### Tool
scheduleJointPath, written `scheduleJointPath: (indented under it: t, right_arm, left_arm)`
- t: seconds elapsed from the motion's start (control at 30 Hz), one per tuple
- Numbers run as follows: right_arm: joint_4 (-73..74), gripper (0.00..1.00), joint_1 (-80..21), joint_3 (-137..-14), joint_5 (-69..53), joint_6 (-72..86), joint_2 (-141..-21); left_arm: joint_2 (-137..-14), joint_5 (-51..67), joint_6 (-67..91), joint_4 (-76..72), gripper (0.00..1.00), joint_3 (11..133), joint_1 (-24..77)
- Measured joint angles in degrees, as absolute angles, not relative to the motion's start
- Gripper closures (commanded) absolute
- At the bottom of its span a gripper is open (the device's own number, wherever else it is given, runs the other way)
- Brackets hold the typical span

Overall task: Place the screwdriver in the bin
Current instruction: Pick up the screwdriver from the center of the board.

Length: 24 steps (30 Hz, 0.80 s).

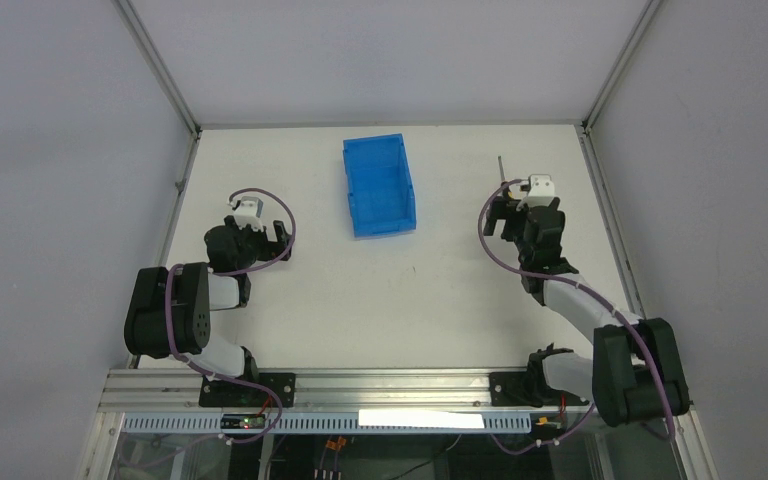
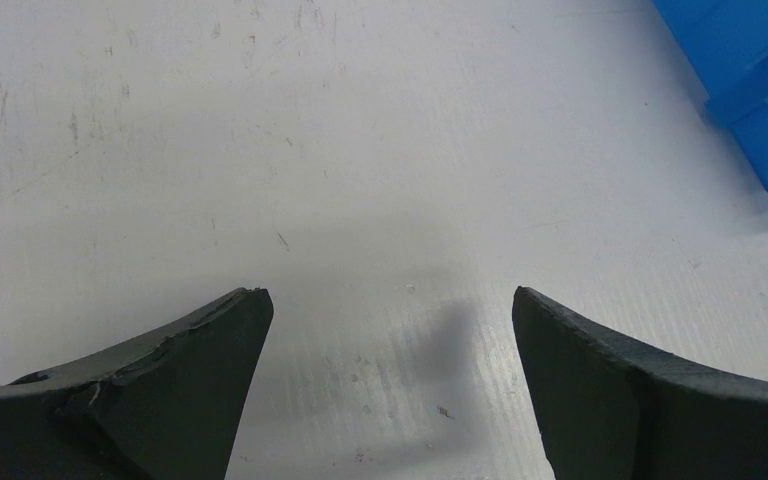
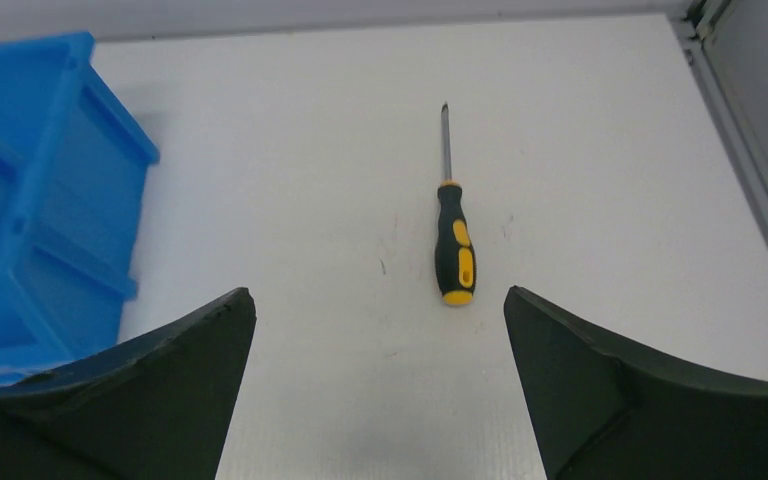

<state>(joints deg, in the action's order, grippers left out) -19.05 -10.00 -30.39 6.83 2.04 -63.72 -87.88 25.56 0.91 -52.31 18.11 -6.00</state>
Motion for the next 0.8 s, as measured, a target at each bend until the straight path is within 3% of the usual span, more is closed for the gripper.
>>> scheduleJointPath:
  t: [0.4, 0.8]
  right_arm:
    - [9.69, 0.01, -10.00, -63.42, 8.49, 2.48, -62.26]
    - [31.64, 0.01, -10.00, -91.83, 9.15, -0.38, -70.04]
  left_arm:
    - [-87.88, 25.56, 0.91, -52.29, 0.01, 18.11, -6.00]
    - [-87.88, 25.56, 0.91, -52.31, 0.01, 18.11, -6.00]
